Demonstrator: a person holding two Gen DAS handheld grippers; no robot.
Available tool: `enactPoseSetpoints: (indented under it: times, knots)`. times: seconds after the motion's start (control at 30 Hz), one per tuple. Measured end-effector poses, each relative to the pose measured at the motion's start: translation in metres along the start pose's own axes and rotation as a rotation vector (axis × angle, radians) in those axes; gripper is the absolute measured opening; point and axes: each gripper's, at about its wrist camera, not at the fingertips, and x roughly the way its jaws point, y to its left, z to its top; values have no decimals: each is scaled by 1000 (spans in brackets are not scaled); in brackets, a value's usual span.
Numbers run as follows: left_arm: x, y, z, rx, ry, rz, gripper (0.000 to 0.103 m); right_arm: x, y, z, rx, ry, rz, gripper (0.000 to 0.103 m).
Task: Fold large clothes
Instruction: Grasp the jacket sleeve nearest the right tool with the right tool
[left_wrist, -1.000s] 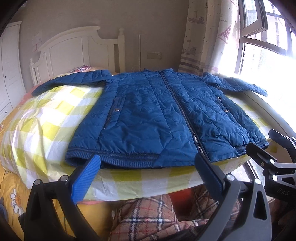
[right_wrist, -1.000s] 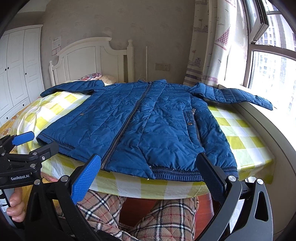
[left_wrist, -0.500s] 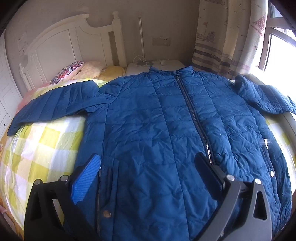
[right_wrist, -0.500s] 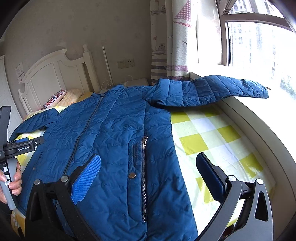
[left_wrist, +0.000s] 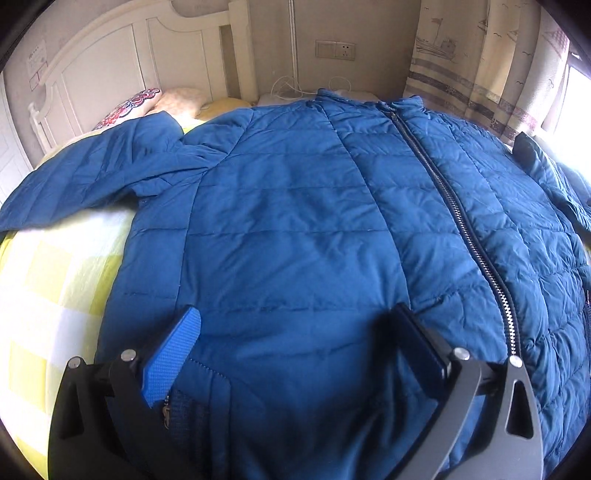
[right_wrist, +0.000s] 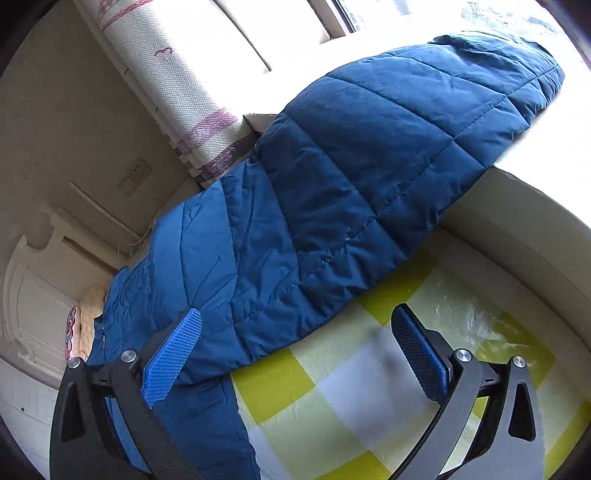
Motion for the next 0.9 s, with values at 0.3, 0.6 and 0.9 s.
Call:
enactPoseSetpoints:
  times: [0.3, 0.6, 0.9]
  knots:
    - [-1, 2, 0, -22, 0, -23, 101, -31, 70, -7, -207, -260, -4, 20]
    - [-1, 5, 1, -41, -3, -30, 101, -46, 283, -183, -1109, -228, 189, 19]
    - [-2, 8, 1, -59, -5, -38, 101, 0, 253, -231, -1071, 126, 138, 86]
